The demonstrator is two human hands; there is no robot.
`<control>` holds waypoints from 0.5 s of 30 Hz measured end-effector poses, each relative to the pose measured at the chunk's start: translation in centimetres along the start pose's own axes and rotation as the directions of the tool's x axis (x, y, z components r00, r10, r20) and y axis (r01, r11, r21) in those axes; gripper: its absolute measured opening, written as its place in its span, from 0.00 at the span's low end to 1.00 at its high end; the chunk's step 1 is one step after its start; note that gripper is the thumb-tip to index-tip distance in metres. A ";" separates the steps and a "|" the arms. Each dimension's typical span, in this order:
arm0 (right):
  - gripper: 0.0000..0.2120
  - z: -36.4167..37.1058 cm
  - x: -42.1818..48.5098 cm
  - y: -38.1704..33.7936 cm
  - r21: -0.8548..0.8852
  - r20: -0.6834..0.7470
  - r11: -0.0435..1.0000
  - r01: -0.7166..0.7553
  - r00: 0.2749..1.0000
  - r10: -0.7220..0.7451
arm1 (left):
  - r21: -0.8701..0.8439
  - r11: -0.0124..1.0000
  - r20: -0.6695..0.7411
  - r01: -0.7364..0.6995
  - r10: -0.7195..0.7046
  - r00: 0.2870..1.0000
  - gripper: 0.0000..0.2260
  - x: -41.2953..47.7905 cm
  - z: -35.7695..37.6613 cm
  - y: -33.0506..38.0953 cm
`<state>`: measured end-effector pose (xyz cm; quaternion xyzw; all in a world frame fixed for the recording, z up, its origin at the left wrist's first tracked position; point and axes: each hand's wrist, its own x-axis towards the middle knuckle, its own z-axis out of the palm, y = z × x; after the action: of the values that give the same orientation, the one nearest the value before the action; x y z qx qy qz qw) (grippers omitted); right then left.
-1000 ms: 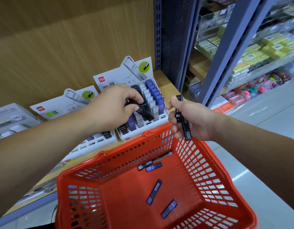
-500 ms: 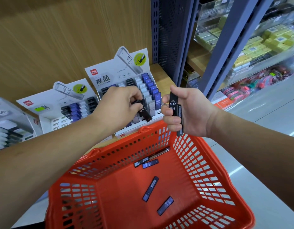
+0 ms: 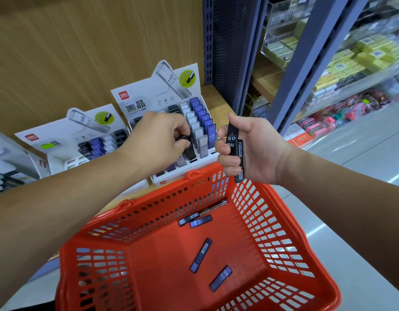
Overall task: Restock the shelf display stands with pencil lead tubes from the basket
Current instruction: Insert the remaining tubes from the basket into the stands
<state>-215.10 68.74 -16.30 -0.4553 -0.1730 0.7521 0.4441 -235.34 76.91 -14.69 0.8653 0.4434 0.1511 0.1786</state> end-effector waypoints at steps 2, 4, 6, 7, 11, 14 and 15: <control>0.21 0.1 0.0 0.0 0.014 -0.017 1.000 0.010 1.000 -0.010 | 0.016 1.000 0.036 -0.015 0.014 0.999 0.04 -0.2 0.1 0.2; 0.21 0.0 0.1 -0.1 0.031 -0.027 0.999 0.023 0.999 -0.022 | 0.056 0.998 0.064 -0.029 0.025 0.998 0.04 -0.4 0.3 0.5; 0.20 0.1 0.0 -0.2 0.046 -0.028 0.999 0.026 0.999 -0.025 | 0.069 0.997 0.067 -0.023 0.018 0.998 0.04 -0.3 0.5 0.6; 0.19 0.2 0.0 -0.2 0.047 -0.026 0.998 0.030 0.999 -0.029 | 0.072 0.997 0.063 -0.017 0.012 0.998 0.04 -0.2 0.6 0.6; 0.14 0.8 -0.3 -0.5 0.060 -0.043 0.996 0.070 0.997 -0.067 | 0.058 0.998 0.093 0.000 -0.005 0.996 0.03 0.2 1.7 0.6; 0.14 1.9 -0.5 -0.9 0.131 -0.074 0.983 0.128 0.990 -0.119 | 0.021 1.000 -0.015 -0.014 0.014 1.000 0.06 -0.7 2.1 0.9; 0.15 2.3 -0.5 -1.1 0.169 -0.096 0.974 0.151 0.986 -0.137 | -0.028 1.000 -0.081 0.009 -0.011 0.997 0.07 -1.4 2.0 1.3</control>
<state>-216.36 69.25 -14.16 -0.4317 -0.1201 0.7105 0.5426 -234.43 74.70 -16.04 0.8536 0.4525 0.1914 0.1731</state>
